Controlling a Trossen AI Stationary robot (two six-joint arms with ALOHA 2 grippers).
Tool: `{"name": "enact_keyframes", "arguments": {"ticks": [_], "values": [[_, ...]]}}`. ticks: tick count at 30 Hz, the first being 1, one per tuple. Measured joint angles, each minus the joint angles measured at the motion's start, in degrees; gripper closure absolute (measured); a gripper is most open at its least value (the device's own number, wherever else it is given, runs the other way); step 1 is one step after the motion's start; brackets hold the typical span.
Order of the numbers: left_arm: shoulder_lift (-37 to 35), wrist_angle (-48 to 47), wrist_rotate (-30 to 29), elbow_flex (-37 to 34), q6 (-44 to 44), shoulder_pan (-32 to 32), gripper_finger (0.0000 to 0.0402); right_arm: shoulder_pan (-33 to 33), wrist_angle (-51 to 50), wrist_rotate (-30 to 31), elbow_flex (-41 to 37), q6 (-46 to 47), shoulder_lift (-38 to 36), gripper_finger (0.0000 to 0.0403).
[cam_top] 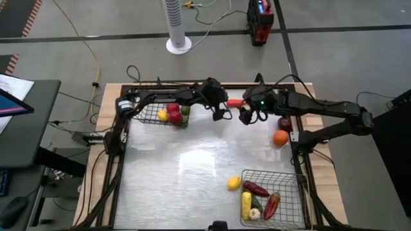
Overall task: Sort produce into baskets
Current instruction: Put the carrot into the golden wire basket
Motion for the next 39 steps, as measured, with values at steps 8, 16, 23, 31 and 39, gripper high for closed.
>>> {"name": "enact_keyframes", "arguments": {"ticks": [8, 16, 23, 31, 39], "values": [[7.57, -2.34, 1.06, 8.78, -2.21, 1.36, 0.0075, 0.61, -1.14, 0.5, -3.45, -0.42, -3.02, 0.0079], [15.56, -14.2, 0.03, 22.28, -5.25, 1.57, 0.0075, 3.17, 4.07, 1.68, -8.23, -0.62, -7.25, 0.0079], [20.54, -25.86, -6.12, 32.75, -5.13, 0.86, 0.0075, 5.05, 6.86, 1.68, -10.23, -0.88, -9.48, 0.0079], [20.89, -26.89, -6.94, 34.6, -6.19, 0.54, 0.0075, 6.96, 8.81, 1.67, -11.07, -1.21, -10.53, 0.0079], [20.89, -31.16, -4.27, 34.55, -3.21, -0.09, 0.0075, 9.02, 11.16, 1.67, -11.07, -2.66, -11.02, 0.0079]]}}
